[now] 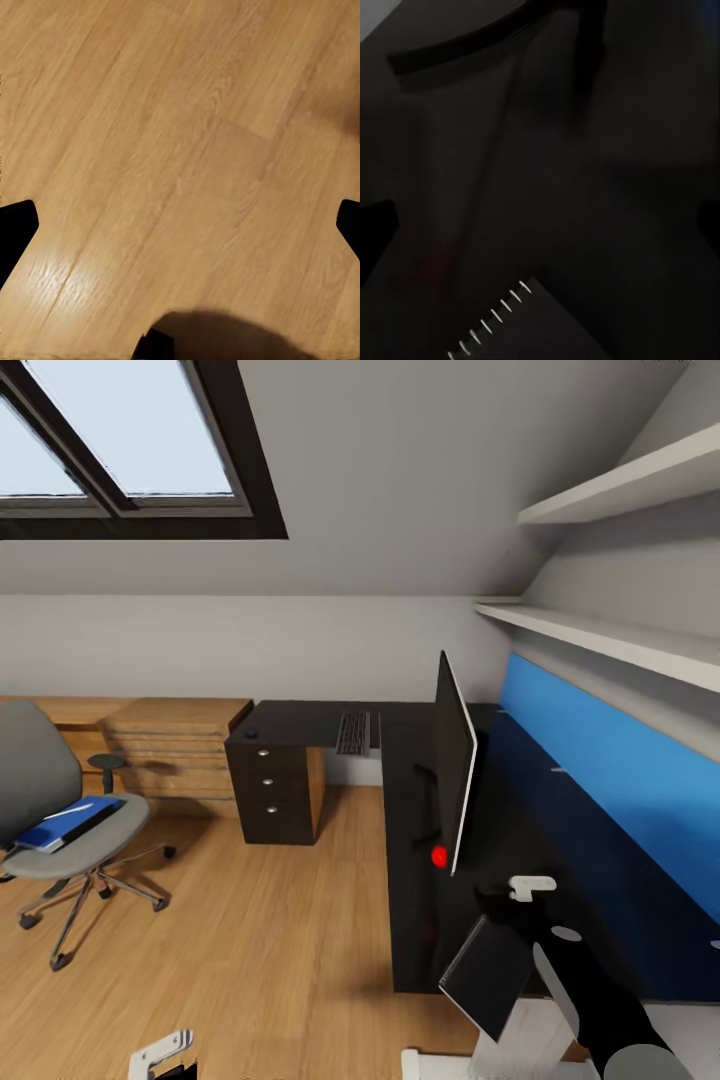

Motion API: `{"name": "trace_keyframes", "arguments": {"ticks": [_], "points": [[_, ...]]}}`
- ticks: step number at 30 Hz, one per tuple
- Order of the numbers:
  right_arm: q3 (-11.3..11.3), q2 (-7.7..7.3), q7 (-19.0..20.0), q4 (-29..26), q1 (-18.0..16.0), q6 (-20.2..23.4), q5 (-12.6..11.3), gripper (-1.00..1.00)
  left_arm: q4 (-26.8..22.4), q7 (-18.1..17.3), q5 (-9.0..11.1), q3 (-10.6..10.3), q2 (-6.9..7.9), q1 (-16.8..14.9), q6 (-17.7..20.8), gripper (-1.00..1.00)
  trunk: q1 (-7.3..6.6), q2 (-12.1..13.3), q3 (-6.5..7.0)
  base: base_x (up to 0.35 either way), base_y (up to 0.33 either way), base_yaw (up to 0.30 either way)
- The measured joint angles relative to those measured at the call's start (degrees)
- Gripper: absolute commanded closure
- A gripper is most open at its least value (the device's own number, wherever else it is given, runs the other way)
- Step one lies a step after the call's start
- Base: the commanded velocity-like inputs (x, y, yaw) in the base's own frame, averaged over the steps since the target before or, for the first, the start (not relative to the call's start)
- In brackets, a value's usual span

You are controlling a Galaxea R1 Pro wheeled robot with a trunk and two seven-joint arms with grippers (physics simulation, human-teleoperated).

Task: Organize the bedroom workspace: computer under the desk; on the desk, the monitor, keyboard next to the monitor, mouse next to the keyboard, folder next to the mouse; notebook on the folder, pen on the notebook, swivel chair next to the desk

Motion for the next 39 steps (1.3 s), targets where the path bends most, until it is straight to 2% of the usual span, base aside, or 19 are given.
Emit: {"name": "trace_keyframes", "arguments": {"ticks": [33, 35, 39], "points": [[0.0, 0.10, 0.6, 0.1, 0.0, 0.1, -0.8, -1.00, 1.0, -0.2, -0.1, -0.1, 0.00, 0.0, -0.2, -1.00, 0.02, 0.0, 0.00, -0.322, 0.000, 0.000], [-0.1, 0.13, 0.7, 0.1, 0.0, 0.1, -1.0, -1.00, 1.1, -0.3, -0.1, 0.0, 0.00, 0.0, -0.4, -1.00, 0.02, 0.0, 0.00, -0.325, 0.000, 0.000], [-0.1, 0.15, 0.8, 0.2, 0.0, 0.1, -3.7, -1.00, 1.5, -0.3, -0.1, -0.1, -0.02, 0.0, -1.2, -1.00, 0.00, 0.0, 0.00, -0.210, 0.000, 0.000]]}}
